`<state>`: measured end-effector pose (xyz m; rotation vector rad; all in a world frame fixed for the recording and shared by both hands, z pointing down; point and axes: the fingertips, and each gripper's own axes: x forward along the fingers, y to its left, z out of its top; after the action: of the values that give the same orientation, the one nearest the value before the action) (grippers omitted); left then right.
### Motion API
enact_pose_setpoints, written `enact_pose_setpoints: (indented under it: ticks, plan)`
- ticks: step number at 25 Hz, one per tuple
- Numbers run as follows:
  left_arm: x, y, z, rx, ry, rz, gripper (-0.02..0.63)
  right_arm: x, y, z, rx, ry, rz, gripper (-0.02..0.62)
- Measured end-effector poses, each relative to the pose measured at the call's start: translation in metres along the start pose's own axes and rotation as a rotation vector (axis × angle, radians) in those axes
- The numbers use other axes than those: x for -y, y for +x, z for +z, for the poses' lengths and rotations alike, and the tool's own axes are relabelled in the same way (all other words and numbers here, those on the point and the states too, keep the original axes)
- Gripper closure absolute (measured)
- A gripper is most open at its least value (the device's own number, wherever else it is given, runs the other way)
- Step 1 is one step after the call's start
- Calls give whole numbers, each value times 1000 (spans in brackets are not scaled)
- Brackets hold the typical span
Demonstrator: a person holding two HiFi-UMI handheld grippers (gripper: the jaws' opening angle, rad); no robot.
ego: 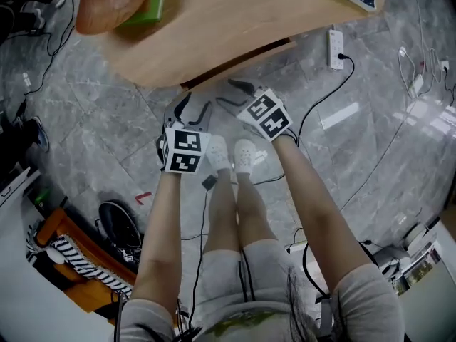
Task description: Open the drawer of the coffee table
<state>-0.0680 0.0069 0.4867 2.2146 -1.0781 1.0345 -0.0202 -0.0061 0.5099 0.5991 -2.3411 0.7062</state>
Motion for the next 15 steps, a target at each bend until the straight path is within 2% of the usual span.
enact_pose_setpoints:
  ticks: [2, 5, 9, 12, 15]
  plan:
    - [-4, 2, -6, -48, 20, 17, 403, -5, 0, 8, -66, -150, -46, 371]
    - [-7, 4, -12, -90, 27, 36, 402, -10, 3, 16, -106, -294, -102, 371]
    - [-7, 8, -18, -138, 54, 47, 402, -21, 15, 4, -225, -534, -99, 371]
    - [-8, 14, -31, -222, 172, 58, 402, -20, 22, -8, -320, -669, -90, 371]
    - [-15, 23, -38, -276, 285, 76, 402, -11, 28, -7, -359, -706, -95, 371]
